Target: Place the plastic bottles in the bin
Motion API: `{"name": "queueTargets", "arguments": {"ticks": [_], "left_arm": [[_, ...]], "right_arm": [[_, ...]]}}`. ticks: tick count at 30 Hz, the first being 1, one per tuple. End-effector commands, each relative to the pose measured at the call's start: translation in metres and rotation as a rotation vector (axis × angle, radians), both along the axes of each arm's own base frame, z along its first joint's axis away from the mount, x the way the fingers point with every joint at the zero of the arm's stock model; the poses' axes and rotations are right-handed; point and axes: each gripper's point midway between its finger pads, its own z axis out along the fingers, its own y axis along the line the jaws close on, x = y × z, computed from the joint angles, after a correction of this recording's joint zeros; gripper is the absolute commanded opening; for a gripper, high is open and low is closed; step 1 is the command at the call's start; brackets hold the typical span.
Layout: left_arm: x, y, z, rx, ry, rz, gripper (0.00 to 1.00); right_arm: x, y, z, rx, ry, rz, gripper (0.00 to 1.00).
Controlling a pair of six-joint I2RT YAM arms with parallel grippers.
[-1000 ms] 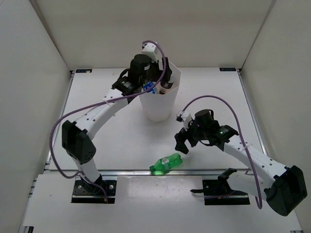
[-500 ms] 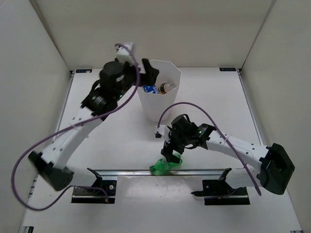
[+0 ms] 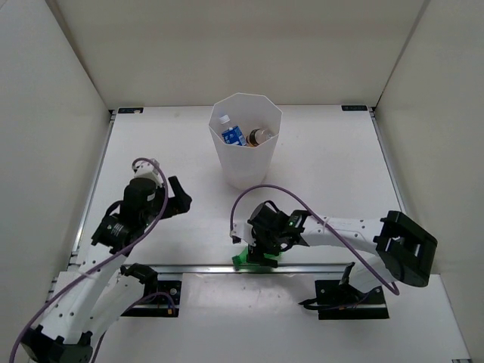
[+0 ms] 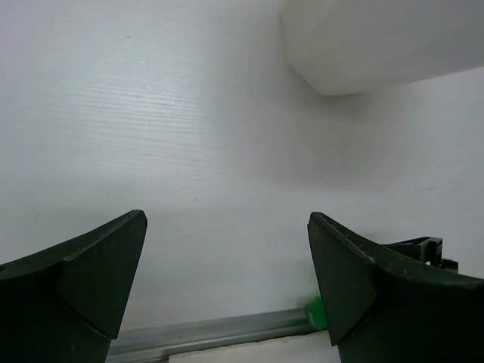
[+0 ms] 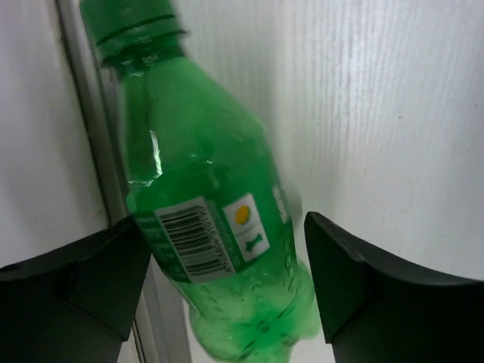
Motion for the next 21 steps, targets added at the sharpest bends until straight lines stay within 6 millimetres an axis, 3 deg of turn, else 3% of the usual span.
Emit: {"name": "queueTargets", "arguments": {"ticks": [1, 2, 3, 4, 5, 8, 9, 10, 11, 13, 14, 15, 16, 18, 19, 21], "left_arm": [[-0.013, 0.011, 0.004, -0.058, -0.001, 0.062, 0.98], [-0.013, 0.014, 0.004, -0.064, -0.002, 0.073, 0.98], [-0.011, 0.015, 0.007, -0.062, -0.012, 0.087, 0.99], [-0.009, 0.019, 0.010, -0.056, -0.021, 0.106, 0.99], [-0.008, 0.020, 0.009, -0.050, -0.022, 0.113, 0.99], [-0.003, 0.026, 0.012, -0.042, -0.038, 0.154, 0.98], [-0.001, 0.026, 0.010, -0.044, -0.031, 0.165, 0.99], [-0.001, 0.027, 0.007, -0.046, -0.024, 0.171, 0.98], [0.002, 0.029, 0.006, -0.046, -0.023, 0.182, 0.99], [0.005, 0.031, 0.000, -0.030, -0.001, 0.185, 0.99], [0.008, 0.032, 0.001, -0.036, -0.003, 0.192, 0.99], [0.010, 0.034, -0.002, -0.030, 0.005, 0.202, 0.99], [0.011, 0.036, -0.003, -0.029, 0.010, 0.214, 0.98], [0.013, 0.037, -0.004, -0.023, 0.013, 0.218, 0.99], [0.013, 0.037, -0.003, -0.027, 0.017, 0.221, 0.99], [0.016, 0.039, 0.002, -0.023, 0.005, 0.231, 0.99]], "right_arm": [[0.025, 0.027, 0.015, 0.113, -0.146, -0.046, 0.73], [0.028, 0.035, 0.024, 0.150, -0.167, -0.045, 0.68], [0.031, 0.040, 0.037, 0.189, -0.184, -0.047, 0.46], [0.032, 0.045, 0.050, 0.239, -0.189, -0.055, 0.34], [0.037, 0.051, 0.063, 0.283, -0.203, -0.062, 0.34], [0.055, 0.065, 0.130, 0.441, -0.274, -0.091, 0.36], [0.059, 0.073, 0.165, 0.513, -0.307, -0.086, 0.37], [0.066, 0.074, 0.186, 0.559, -0.336, -0.095, 0.36], [0.075, 0.080, 0.225, 0.647, -0.363, -0.110, 0.28], [0.096, 0.081, 0.297, 0.793, -0.426, -0.122, 0.31], [0.113, 0.078, 0.308, 0.817, -0.441, -0.145, 0.33], [0.132, 0.069, 0.343, 0.875, -0.500, -0.180, 0.34], [0.143, 0.071, 0.361, 0.911, -0.513, -0.186, 0.37], [0.190, 0.063, 0.375, 0.906, -0.560, -0.276, 0.37], [0.204, 0.057, 0.398, 0.926, -0.605, -0.295, 0.37], [0.238, 0.057, 0.389, 0.869, -0.602, -0.367, 0.36]]}}
